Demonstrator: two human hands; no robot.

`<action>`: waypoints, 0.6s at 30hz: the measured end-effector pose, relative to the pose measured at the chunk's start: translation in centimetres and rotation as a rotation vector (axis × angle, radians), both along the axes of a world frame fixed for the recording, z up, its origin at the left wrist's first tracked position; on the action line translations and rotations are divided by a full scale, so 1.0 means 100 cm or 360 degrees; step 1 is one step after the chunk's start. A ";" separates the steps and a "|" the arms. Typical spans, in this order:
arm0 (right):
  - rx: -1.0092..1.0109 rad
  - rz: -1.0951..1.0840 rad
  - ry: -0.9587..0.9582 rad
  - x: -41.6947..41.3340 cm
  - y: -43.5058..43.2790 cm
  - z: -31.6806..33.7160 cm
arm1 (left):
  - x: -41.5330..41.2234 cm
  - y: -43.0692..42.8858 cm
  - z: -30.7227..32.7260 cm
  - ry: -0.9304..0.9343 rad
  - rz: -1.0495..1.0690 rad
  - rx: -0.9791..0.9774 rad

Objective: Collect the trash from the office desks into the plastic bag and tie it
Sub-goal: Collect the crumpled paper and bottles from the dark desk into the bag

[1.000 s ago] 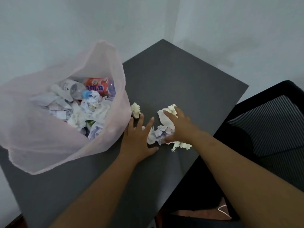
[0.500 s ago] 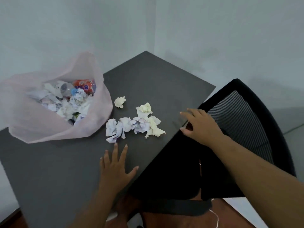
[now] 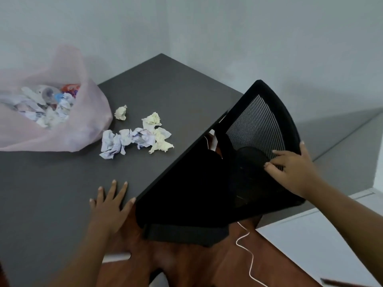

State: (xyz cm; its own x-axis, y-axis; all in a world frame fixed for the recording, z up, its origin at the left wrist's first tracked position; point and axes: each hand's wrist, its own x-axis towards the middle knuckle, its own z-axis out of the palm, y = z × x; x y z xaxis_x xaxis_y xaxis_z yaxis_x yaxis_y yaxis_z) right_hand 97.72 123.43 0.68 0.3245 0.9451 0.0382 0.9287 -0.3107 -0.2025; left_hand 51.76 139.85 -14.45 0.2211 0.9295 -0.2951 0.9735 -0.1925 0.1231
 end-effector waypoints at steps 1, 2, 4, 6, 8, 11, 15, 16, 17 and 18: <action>0.0041 -0.0006 0.0020 -0.005 -0.001 -0.001 | 0.000 0.000 -0.002 -0.0004 0.0006 0.0013; 0.0080 -0.0019 0.0024 -0.011 -0.001 -0.002 | 0.000 0.000 -0.004 -0.0015 0.0013 0.0025; 0.0142 -0.0072 0.0000 -0.025 0.003 -0.003 | 0.002 -0.001 -0.005 -0.0055 0.0017 0.0042; 0.0127 -0.0114 -0.0031 -0.045 0.008 -0.006 | 0.003 0.000 -0.003 -0.0059 0.0034 0.0014; 0.0110 -0.0127 -0.0019 -0.069 0.014 -0.010 | 0.002 0.001 -0.001 -0.0058 0.0049 -0.0022; 0.0187 -0.0082 0.0097 -0.107 0.024 -0.013 | 0.000 0.000 0.001 -0.0098 0.0042 -0.0001; 0.0350 0.0055 0.0153 -0.155 0.040 -0.017 | -0.005 0.000 0.001 -0.0193 0.0099 0.0018; 0.0344 0.0072 0.0143 -0.164 0.044 -0.017 | -0.008 0.001 0.001 -0.0195 0.0068 0.0073; 0.0327 0.0102 0.0123 -0.173 0.049 -0.018 | -0.014 0.002 0.001 -0.0178 0.0015 0.0137; 0.0311 0.0150 0.0099 -0.181 0.054 -0.018 | -0.020 0.003 0.000 -0.0151 -0.0051 0.0187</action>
